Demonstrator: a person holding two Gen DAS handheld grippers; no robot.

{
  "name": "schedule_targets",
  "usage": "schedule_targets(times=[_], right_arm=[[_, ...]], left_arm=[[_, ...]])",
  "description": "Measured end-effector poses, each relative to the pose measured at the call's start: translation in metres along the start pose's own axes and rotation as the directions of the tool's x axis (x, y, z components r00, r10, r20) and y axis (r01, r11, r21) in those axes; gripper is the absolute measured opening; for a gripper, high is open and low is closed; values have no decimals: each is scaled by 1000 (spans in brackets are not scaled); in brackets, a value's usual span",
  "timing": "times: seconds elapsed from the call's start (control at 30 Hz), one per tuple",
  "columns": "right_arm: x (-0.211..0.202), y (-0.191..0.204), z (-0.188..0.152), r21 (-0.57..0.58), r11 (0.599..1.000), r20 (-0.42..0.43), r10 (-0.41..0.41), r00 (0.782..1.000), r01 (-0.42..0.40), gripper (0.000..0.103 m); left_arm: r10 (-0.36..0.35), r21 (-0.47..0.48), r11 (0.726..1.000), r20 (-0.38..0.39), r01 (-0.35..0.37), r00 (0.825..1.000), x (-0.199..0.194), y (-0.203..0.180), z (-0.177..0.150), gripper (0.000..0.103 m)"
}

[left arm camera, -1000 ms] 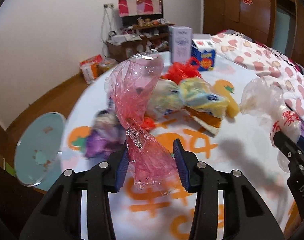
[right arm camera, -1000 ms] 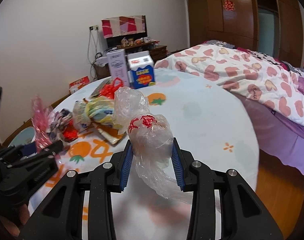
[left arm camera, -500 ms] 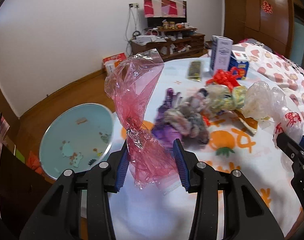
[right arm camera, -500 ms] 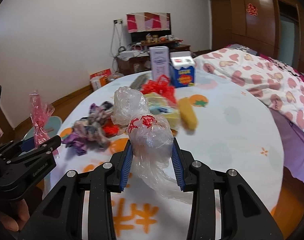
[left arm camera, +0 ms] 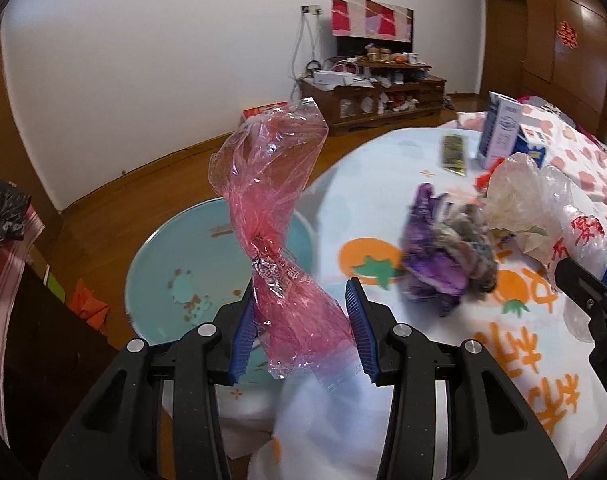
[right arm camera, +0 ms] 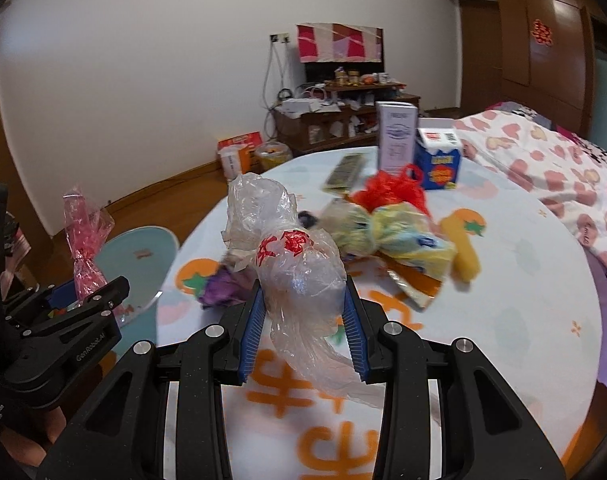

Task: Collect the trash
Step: 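Move both bags over the wastebasket and open both tools to drop them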

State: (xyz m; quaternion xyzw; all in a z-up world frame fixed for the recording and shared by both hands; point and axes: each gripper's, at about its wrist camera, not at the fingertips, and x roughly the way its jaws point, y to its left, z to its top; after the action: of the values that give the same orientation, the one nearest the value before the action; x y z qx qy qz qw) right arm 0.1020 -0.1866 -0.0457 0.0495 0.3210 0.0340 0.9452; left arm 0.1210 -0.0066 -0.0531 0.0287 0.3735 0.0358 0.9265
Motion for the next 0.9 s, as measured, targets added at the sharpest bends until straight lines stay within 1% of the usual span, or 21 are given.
schedule_targets(times=[0.5,0.77,0.9], right_arm=[[26,68,19,-62,993,-21,102,995,-103,38],[47,105,28,-88,984,-40,152,988,-155,38],[64,120,32,-98,982,-64,157,985,-163,38]], left_arm=[[99,-111,989,-29,-101,995,20,72,3,43],[140,-142,979,-35,-144,990,28,99,8,43],[152,-158,975,-50,-158,987,35,110,7,43]])
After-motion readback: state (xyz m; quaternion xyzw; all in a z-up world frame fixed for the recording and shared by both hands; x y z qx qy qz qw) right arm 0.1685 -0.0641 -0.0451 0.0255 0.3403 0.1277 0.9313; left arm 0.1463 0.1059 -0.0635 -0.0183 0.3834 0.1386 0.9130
